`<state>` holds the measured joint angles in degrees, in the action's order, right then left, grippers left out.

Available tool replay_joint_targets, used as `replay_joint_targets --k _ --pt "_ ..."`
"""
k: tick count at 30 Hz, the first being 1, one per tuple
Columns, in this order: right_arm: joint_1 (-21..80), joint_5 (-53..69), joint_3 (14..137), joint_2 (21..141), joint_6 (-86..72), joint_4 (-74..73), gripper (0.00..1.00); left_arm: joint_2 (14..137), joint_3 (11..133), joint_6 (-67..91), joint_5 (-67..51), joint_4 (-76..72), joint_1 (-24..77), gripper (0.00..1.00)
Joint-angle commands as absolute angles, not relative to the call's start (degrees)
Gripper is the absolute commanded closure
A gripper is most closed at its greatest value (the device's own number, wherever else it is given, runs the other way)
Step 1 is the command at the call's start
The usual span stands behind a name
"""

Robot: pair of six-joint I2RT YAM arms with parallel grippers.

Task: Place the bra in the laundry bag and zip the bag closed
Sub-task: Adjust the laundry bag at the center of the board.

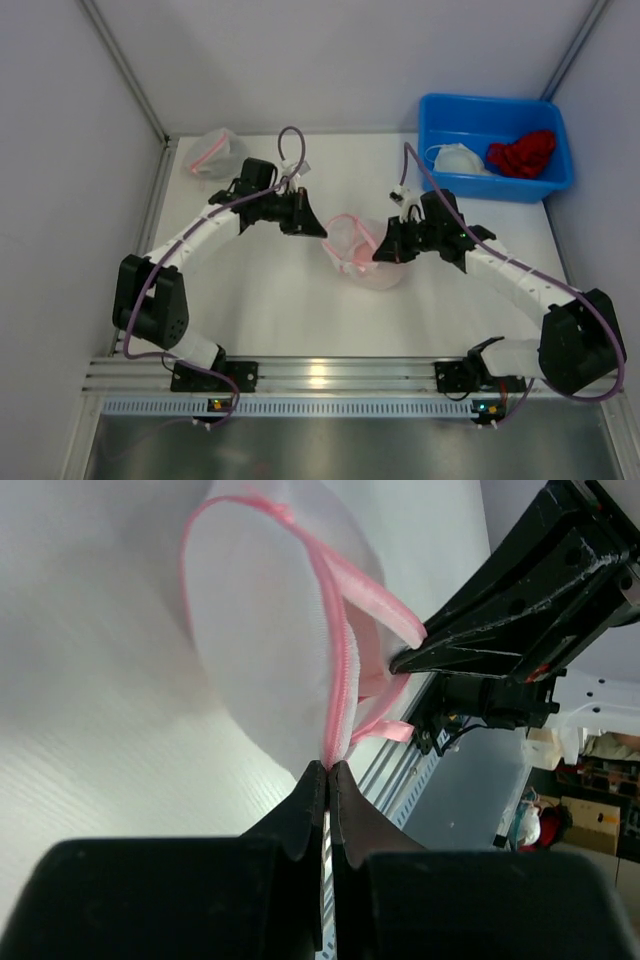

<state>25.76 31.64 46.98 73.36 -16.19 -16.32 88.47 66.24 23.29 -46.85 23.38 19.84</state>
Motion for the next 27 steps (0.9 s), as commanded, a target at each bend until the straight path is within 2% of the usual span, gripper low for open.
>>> replay_joint_targets --k 1,2,3,6,9,13,16,17,20,23,27 --pt "26.37 34.0 49.13 72.95 -17.57 -13.29 1.0 88.76 66.62 23.73 -47.98 19.78 21.35 1.0" --pt "26.45 34.97 48.17 72.51 -18.01 -11.88 1.0 88.94 67.49 23.21 -49.12 19.78 22.05 1.0" --pt "26.54 35.94 48.16 72.51 -18.19 -11.0 0.93 89.03 67.85 22.07 -49.57 19.78 22.32 1.0" --pt "27.25 39.9 48.78 73.21 -17.93 -12.91 0.57 89.82 69.43 17.87 -52.89 20.99 23.81 1.0" --pt "24.45 43.5 47.2 70.15 -18.02 -11.78 0.41 90.44 71.89 8.49 -52.56 28.09 25.83 1.0" --pt "12.87 49.47 47.81 68.82 -18.55 -10.2 0.34 90.62 75.4 -7.35 -47.93 38.37 31.1 1.0" --pt "7.14 49.39 49.74 69.78 -15.13 -12.56 0.27 90.62 76.72 -20.01 -41.87 44.63 36.81 1.0" --pt "5.9 49.74 50.79 70.92 -14.33 -14.4 0.21 90.44 76.64 -25.0 -41.05 45.43 38.91 1.0" --pt "2.29 51.24 52.98 74.16 -11.0 -17.13 0.15 88.51 75.07 -36.68 -34.56 46.58 42.08 1.0" --pt "1.32 53.61 56.23 78.2 -7.91 -22.31 0.14 86.4 72.08 -46.98 -25.71 46.58 46.56 1.0" --pt "1.76 55.99 57.92 81.12 -9.67 -23.03 0.13 87.36 71.72 -53.07 -20.31 46.49 49.39 0.99"
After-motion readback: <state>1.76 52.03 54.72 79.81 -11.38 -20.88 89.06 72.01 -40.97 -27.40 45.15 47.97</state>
